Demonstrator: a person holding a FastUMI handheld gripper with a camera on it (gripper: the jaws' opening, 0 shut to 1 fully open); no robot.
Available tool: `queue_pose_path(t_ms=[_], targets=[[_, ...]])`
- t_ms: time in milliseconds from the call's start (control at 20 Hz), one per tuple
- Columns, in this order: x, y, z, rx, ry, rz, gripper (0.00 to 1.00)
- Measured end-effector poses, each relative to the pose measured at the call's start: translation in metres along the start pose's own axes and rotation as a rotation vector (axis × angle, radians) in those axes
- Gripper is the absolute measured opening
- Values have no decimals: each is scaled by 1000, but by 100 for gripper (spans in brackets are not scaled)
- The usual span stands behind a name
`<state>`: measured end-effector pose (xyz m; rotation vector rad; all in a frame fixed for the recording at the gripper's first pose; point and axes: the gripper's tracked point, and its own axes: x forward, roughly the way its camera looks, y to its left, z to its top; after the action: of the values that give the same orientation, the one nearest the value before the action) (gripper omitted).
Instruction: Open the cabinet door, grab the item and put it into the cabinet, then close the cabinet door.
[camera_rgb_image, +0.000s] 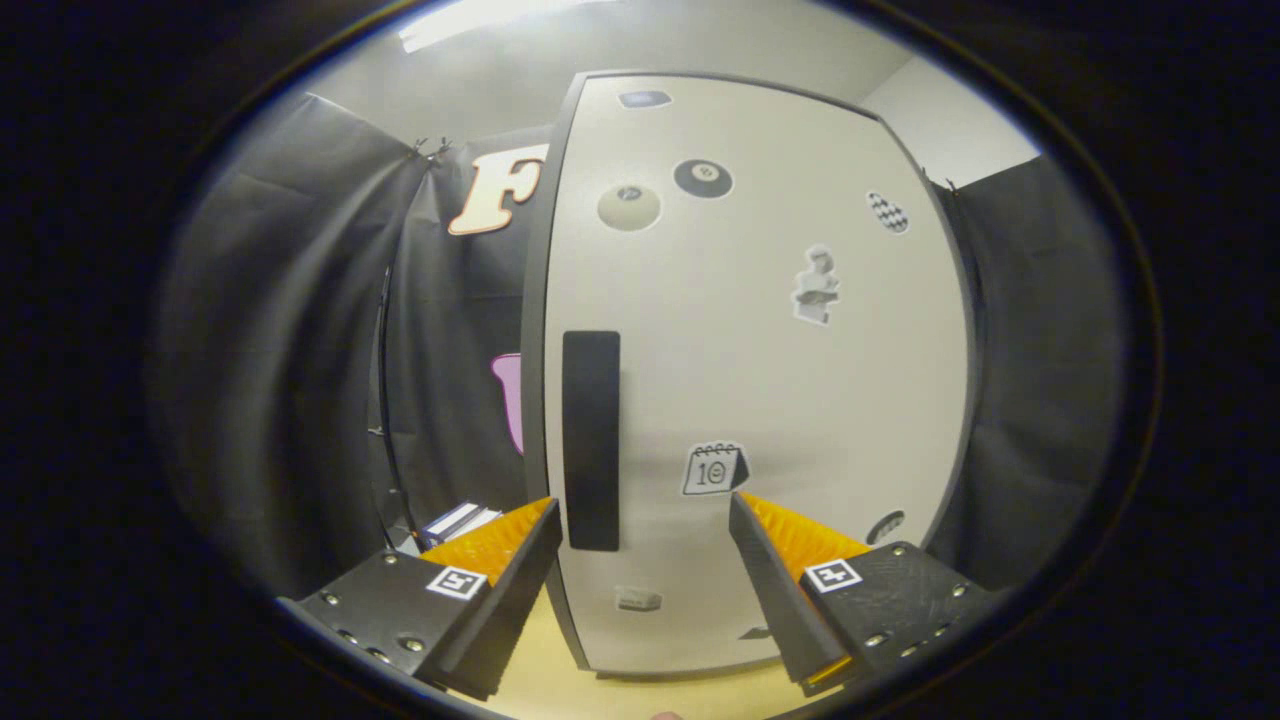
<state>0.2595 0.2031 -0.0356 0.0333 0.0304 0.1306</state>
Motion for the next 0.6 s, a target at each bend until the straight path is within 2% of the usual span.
queue_pose_path(t_ms=[400, 600], targets=[[-135, -53, 16, 2, 4, -50, 100], [-194, -61, 26, 44, -1, -62, 100]])
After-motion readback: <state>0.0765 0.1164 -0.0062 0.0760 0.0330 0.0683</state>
